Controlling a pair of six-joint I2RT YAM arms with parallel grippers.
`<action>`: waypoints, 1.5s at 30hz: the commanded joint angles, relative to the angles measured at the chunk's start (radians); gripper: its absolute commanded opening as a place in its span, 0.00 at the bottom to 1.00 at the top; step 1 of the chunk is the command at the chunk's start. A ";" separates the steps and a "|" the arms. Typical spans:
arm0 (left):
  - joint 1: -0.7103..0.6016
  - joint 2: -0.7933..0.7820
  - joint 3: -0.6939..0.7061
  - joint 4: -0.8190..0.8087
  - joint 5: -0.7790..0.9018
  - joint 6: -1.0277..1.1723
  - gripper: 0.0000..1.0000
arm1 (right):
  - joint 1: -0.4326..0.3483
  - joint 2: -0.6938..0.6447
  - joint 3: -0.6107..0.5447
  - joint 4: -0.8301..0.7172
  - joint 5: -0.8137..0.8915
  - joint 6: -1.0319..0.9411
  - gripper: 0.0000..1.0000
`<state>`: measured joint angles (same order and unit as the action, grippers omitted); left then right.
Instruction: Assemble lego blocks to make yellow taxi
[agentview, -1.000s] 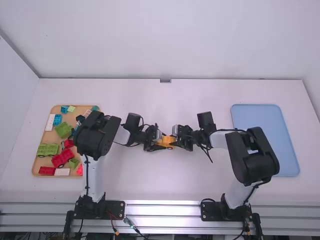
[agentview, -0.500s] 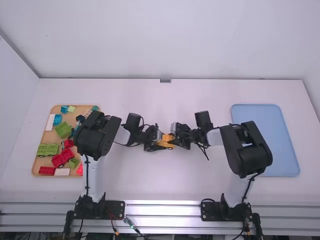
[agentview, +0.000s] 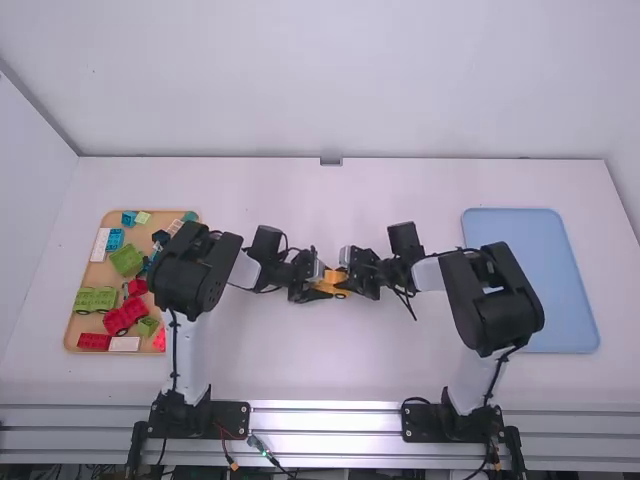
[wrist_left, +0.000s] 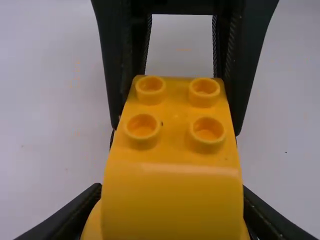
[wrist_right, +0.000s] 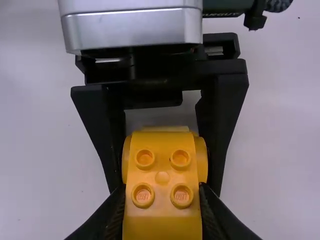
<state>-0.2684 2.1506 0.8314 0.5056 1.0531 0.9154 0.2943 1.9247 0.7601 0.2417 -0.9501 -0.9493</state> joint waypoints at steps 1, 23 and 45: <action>-0.008 0.011 0.021 0.000 0.031 -0.010 0.59 | 0.008 0.016 0.012 -0.014 0.008 0.000 0.24; -0.008 0.011 0.018 0.003 0.031 -0.010 0.57 | 0.049 0.085 0.088 -0.156 0.189 -0.026 0.24; -0.006 0.011 0.017 0.001 0.031 -0.006 0.50 | 0.031 0.084 0.110 -0.156 0.117 -0.024 0.40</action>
<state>-0.2687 2.1506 0.8345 0.5102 1.0397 0.9092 0.3428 1.9812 0.8757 0.0925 -0.8474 -0.9764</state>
